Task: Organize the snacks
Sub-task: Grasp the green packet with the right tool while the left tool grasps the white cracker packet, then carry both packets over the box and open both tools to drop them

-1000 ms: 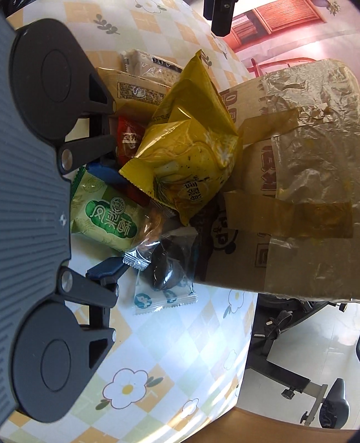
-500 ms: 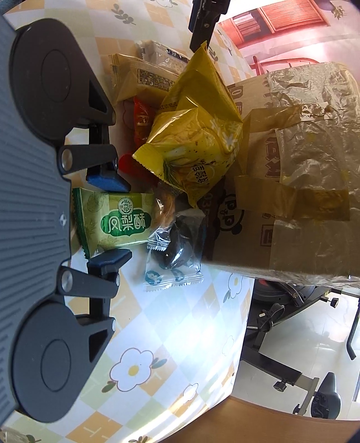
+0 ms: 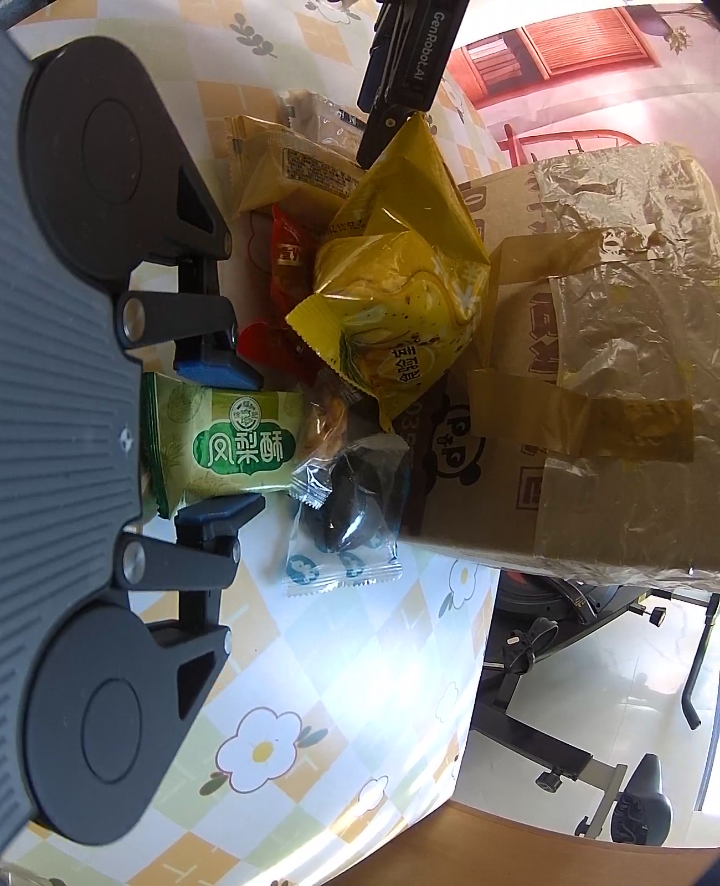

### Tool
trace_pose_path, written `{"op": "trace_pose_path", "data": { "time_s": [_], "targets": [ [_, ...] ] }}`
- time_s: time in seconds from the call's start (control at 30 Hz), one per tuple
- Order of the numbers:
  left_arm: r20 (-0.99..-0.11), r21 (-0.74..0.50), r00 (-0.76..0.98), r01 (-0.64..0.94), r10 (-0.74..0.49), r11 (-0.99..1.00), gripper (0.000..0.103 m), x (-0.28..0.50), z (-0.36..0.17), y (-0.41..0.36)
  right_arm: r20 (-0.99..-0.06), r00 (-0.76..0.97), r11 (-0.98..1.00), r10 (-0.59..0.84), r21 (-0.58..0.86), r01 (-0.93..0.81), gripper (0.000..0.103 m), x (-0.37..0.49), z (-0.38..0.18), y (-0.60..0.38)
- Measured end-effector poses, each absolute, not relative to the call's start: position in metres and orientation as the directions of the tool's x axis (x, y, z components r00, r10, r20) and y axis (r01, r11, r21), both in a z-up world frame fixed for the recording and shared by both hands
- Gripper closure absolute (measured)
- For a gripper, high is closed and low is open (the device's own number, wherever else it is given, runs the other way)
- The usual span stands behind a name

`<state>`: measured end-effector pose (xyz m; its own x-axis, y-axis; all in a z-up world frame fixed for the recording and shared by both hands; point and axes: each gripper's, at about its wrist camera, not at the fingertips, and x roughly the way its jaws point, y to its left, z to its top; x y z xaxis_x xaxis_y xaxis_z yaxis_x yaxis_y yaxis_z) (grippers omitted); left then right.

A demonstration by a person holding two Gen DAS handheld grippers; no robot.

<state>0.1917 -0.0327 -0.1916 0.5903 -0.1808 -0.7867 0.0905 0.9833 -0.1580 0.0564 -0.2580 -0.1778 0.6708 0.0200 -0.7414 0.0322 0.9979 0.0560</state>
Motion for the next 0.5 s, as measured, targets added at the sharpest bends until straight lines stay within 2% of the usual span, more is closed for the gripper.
{"op": "trace_pose_path", "data": {
  "time_s": [0.37,0.5],
  "targets": [
    [-0.801,-0.124,0.582,0.062,-0.137,0.99,0.025,0.188,-0.201,-0.031,-0.745,0.667,0.998,0.008,0.045,0.038,0.061,0.058,-0.178,-0.255],
    [-0.807,0.005,0.587,0.121,-0.068,0.993,0.023,0.194,-0.207,-0.052,-0.746,0.666,0.998,0.003,0.041,0.042,0.061,0.058,-0.178,-0.255]
  ]
}}
